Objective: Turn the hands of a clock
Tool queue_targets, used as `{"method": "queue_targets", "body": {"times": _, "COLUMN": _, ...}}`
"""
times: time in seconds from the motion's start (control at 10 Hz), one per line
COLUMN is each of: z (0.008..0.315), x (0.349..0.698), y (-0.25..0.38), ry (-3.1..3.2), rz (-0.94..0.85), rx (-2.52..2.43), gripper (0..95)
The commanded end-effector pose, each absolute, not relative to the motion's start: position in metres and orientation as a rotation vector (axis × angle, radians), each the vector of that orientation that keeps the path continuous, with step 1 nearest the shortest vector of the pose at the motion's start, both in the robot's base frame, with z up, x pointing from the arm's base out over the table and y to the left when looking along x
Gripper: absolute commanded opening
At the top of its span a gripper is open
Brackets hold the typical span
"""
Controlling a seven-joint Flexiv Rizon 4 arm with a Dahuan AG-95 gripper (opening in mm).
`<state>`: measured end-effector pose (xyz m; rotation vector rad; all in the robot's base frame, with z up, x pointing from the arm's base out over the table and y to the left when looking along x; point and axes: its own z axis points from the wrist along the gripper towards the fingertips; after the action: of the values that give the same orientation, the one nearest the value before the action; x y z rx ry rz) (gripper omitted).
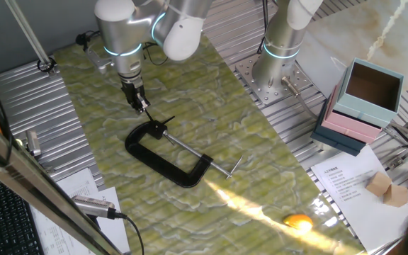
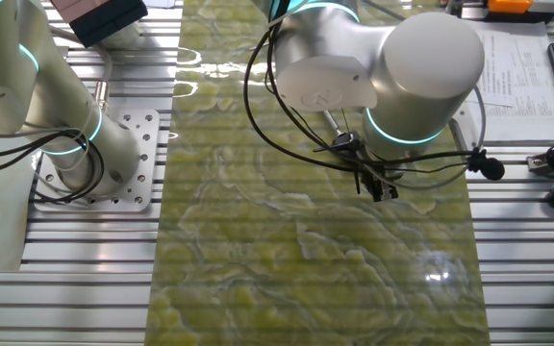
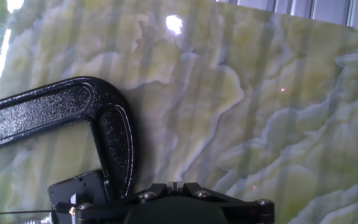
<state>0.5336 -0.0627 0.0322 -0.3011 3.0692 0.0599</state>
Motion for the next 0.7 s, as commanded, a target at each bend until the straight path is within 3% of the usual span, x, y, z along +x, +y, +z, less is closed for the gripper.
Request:
{"method": "queue_targets", "body": {"times": 0.1, "z": 0.032, "x": 0.5339, "y": -0.0623, "ry": 3.07, "rz": 0.06, "rx": -0.304, "gripper": 0.0}}
{"method": "queue_targets", "body": {"times": 0.7, "z": 0.0308, "x": 0.5311, "y": -0.0623, "ry": 3.072, "rz": 0.061, "rx": -0.304, "gripper": 0.0}}
